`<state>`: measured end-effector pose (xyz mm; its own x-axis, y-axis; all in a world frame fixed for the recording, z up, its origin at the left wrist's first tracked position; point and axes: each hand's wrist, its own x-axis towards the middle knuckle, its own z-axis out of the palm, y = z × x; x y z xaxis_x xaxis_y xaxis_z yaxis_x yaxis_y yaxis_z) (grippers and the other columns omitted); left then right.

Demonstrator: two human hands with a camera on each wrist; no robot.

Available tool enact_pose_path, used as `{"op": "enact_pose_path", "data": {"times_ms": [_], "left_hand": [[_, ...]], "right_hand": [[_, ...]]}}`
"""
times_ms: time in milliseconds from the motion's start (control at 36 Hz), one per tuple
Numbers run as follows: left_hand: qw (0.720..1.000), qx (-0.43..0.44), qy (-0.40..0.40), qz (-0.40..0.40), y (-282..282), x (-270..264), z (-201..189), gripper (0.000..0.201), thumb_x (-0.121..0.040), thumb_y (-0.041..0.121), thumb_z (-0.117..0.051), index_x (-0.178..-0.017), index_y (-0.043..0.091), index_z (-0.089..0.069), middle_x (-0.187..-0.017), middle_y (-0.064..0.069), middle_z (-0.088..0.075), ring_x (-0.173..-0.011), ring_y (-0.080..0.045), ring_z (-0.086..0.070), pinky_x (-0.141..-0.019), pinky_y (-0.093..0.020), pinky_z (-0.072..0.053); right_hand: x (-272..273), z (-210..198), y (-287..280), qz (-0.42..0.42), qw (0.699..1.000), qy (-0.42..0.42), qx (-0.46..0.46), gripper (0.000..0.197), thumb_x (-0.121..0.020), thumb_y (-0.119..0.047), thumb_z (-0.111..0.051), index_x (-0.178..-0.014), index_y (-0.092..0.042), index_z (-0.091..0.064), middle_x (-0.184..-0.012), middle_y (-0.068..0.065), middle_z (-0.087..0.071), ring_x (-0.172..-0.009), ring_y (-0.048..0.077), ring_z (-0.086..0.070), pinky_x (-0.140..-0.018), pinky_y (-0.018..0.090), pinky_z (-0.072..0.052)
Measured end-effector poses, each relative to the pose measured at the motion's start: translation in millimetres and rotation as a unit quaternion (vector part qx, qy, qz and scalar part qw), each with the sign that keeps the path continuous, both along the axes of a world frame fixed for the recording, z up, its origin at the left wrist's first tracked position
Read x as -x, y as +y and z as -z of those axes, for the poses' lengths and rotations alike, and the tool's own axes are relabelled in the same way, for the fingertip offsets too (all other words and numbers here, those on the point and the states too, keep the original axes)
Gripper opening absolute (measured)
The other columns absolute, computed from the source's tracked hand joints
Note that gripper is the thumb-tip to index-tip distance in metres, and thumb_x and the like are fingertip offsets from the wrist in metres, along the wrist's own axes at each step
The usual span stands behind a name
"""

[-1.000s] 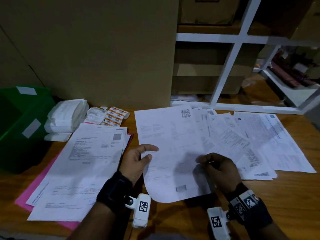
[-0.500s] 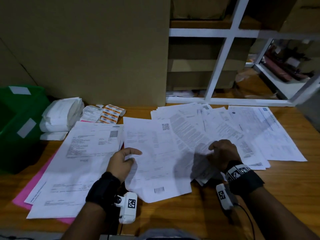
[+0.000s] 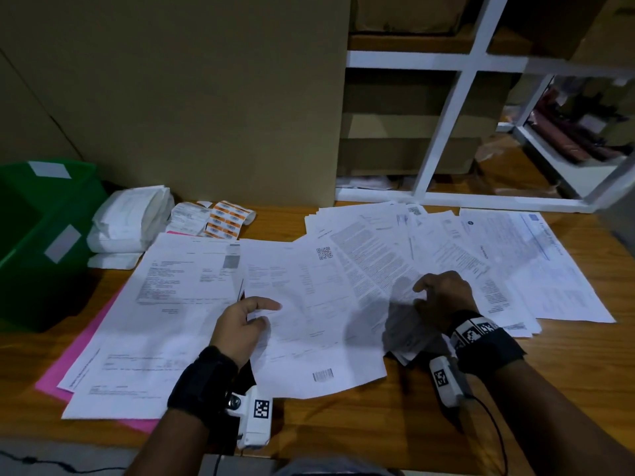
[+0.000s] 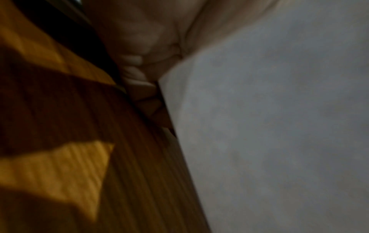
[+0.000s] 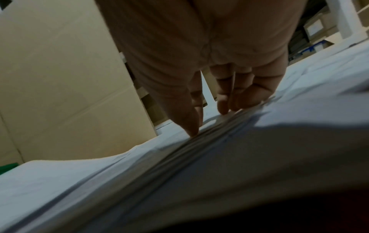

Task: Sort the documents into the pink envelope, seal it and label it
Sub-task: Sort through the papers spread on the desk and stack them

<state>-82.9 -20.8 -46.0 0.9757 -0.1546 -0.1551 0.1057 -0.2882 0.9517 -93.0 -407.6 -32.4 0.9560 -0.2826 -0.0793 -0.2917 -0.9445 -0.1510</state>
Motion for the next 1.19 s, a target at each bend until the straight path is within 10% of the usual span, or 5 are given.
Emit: {"op": "enact_pose_path", "data": {"times_ms": [472,805,972,1111,1194], "left_hand": [[1.000,-0.011,-0.015,0.013,-3.1,3.7,-1.4,0.044,-0.092,-0.011,-0.051,-0.097,0.024,-0.077,-0.125,0.007,-0.069,-0.129,-0.013,-0.056,-0.099,-0.018,-0.042],[0.999,0.013,-0.017,0.024,-0.1,6.0,-7.5,0.040,-0.094,-0.009,-0.054,-0.100,0.023,-0.077,-0.123,0.009,-0.070,-0.129,-0.012,-0.055,-0.110,-0.032,-0.040],[0.999,0.039,-0.026,0.011,5.3,3.9,-15.8,0.036,-0.095,-0.008,-0.055,-0.102,0.021,-0.076,-0.124,0.005,-0.071,-0.117,-0.006,-0.062,-0.090,-0.016,-0.043],[0.996,0.082,-0.019,-0.016,16.5,-1.1,-10.9,0.035,-0.096,-0.008,-0.055,-0.105,0.018,-0.076,-0.122,0.003,-0.072,-0.126,-0.018,-0.059,-0.108,-0.041,-0.044],[0.977,0.203,0.040,-0.050,16.1,-2.3,-16.1,0.032,-0.097,-0.010,-0.052,-0.110,0.011,-0.072,-0.120,-0.016,-0.072,-0.111,-0.035,-0.067,-0.095,-0.048,-0.055]], "right_hand": [[-4.4,-4.5,-1.4,0.022,0.999,0.042,0.003,0.021,-0.079,-0.048,-0.071,-0.087,-0.044,-0.052,-0.121,0.002,-0.055,-0.122,0.027,-0.046,-0.099,0.038,-0.039],[7.4,-26.7,11.0,0.019,0.993,-0.032,-0.108,0.013,-0.092,-0.017,-0.064,-0.095,-0.029,-0.069,-0.113,0.004,-0.062,-0.105,0.022,-0.058,-0.090,0.027,-0.040],[22.5,-51.9,12.3,0.042,0.970,-0.123,-0.205,0.033,-0.094,-0.004,-0.053,-0.101,-0.026,-0.077,-0.114,-0.001,-0.068,-0.101,0.018,-0.062,-0.088,0.025,-0.045],[38.2,-70.9,13.8,0.077,0.925,-0.241,-0.284,0.042,-0.092,0.004,-0.048,-0.096,-0.027,-0.076,-0.096,-0.002,-0.070,-0.075,0.010,-0.066,-0.076,0.032,-0.054],[44.7,-68.4,23.1,0.088,0.913,-0.252,-0.309,0.041,-0.093,0.004,-0.049,-0.096,-0.025,-0.077,-0.100,-0.004,-0.070,-0.080,0.010,-0.066,-0.075,0.029,-0.056]]}}
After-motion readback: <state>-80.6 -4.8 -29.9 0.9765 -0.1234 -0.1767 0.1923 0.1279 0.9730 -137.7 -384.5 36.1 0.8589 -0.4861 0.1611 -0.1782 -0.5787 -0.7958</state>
